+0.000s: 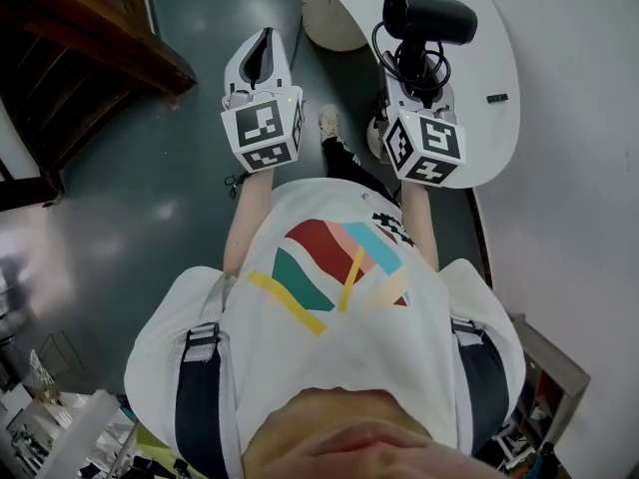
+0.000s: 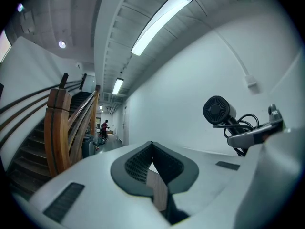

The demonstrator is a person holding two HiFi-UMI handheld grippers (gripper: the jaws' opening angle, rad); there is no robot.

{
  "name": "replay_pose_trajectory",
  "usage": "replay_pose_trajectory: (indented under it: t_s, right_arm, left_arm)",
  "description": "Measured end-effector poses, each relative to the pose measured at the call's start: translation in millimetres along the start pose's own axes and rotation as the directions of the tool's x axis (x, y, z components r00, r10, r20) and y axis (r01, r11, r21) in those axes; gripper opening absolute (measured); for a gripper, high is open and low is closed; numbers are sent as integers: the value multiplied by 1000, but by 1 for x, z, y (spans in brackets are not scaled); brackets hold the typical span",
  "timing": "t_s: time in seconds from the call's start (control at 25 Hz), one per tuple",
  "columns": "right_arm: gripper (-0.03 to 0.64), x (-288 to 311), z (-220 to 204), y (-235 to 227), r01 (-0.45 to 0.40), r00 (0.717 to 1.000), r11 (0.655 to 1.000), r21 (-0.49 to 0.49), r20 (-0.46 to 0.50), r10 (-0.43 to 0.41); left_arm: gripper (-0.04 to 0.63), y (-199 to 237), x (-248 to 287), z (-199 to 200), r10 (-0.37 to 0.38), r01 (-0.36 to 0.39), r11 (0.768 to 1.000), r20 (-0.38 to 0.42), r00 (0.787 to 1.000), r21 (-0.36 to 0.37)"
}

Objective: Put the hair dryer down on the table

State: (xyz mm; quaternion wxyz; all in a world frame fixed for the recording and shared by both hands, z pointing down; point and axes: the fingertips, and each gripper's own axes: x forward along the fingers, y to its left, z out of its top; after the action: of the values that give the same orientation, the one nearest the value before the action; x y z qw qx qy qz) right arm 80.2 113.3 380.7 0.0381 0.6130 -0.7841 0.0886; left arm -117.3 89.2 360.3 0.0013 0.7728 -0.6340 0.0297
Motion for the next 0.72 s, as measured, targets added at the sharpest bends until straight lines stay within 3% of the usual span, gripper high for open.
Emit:
replay_pose_trajectory:
  t_s: [0.4, 0.72]
  right_arm:
    - [224, 60, 5, -24, -4, 1000, 1000, 25, -12, 4]
    - [224, 131, 38, -60, 0, 1000, 1000, -30, 2, 0]
  left_arm:
    - [15, 8, 60, 2, 5, -5, 1000, -14, 1000, 4]
    - [15, 8, 140, 27, -5, 5, 1000, 26, 1000, -22]
